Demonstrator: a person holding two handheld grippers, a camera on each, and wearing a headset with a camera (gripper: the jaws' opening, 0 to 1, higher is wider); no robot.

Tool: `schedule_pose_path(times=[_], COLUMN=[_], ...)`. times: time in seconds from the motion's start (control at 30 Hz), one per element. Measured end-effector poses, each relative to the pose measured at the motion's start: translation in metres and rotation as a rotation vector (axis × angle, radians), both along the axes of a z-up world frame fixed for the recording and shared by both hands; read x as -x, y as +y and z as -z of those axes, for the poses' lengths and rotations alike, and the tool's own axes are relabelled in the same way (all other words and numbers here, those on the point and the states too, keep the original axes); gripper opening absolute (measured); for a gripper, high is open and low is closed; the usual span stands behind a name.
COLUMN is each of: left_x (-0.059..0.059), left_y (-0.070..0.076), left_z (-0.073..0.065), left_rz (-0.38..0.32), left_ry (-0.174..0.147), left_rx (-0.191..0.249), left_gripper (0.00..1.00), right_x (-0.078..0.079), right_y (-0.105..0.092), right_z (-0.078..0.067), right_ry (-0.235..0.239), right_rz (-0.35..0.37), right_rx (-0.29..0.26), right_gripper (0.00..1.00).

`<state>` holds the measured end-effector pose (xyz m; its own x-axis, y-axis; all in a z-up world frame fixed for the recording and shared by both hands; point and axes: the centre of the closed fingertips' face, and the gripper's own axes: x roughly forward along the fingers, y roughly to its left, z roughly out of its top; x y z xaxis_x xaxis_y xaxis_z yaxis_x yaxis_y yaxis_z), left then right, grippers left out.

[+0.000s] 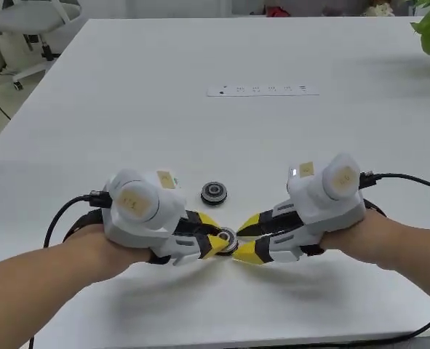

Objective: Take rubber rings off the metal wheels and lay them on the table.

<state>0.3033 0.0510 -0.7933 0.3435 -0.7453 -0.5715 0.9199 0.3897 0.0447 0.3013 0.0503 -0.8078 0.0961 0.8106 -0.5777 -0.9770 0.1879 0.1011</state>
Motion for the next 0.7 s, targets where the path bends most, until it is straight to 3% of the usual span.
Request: schedule_pose_path(times=[0.6,0.7], left_x=[-0.0003,-0.0003], left_y=[0.0000,0.0000], left_z=[-0.0001,-0.0002], left_rz=[-0.005,-0.005], left_ry=[0.003,0.003], left_rx=[0.003,0.002], left_gripper=[0.13,0.13], right_x=[0.0023,0.0018], right_y=[-0.0025,-0.0047], right_z=[0.0025,0.0048], right_ry=[0.045,0.033], right_rz=[0.008,0.001], right_rx=[0.023,0.042], right_gripper=[0.13,0.05])
